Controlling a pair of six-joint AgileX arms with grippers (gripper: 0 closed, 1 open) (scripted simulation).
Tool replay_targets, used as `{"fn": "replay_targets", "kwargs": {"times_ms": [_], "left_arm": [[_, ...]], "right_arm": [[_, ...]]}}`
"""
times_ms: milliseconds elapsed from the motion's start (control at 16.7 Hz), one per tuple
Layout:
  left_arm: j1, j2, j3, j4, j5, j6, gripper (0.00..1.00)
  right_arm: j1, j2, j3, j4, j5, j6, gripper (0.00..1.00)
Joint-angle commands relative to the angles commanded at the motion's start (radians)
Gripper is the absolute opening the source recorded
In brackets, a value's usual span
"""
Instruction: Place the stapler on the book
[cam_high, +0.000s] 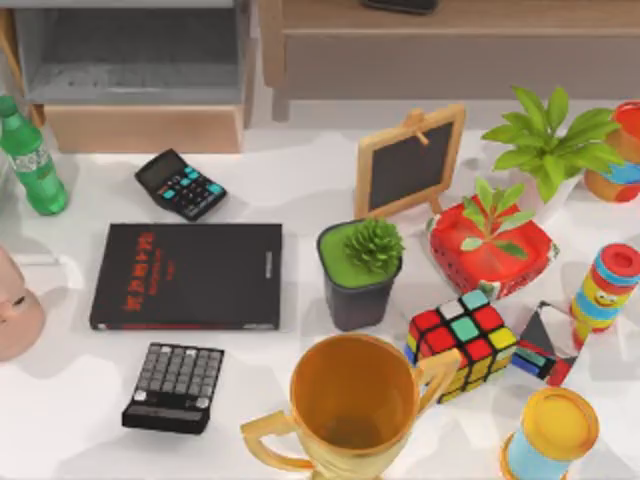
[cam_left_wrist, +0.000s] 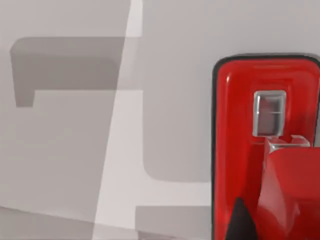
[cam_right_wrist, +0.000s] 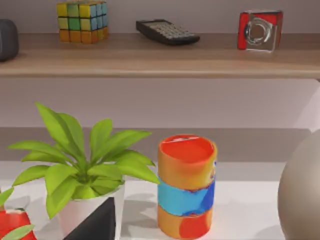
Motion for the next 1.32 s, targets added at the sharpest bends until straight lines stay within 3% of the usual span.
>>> {"fn": "replay_targets", "kwargs": {"times_ms": [780, 1020, 1320], "left_arm": [[-0.045, -0.455, -0.251, 0.031, -0.002, -0.111, 0.00], [-0.156, -0.586, -0.402, 0.037, -0.005, -0.205, 0.00], [-0.388, -0.666, -0.602, 0.089, -0.028, -0.342, 0.00]], "right_arm": [[0.000, 0.000, 0.000, 0.000, 0.000, 0.000, 1.00], [0.000, 0.000, 0.000, 0.000, 0.000, 0.000, 1.00], [0.000, 0.000, 0.000, 0.000, 0.000, 0.000, 1.00]]}}
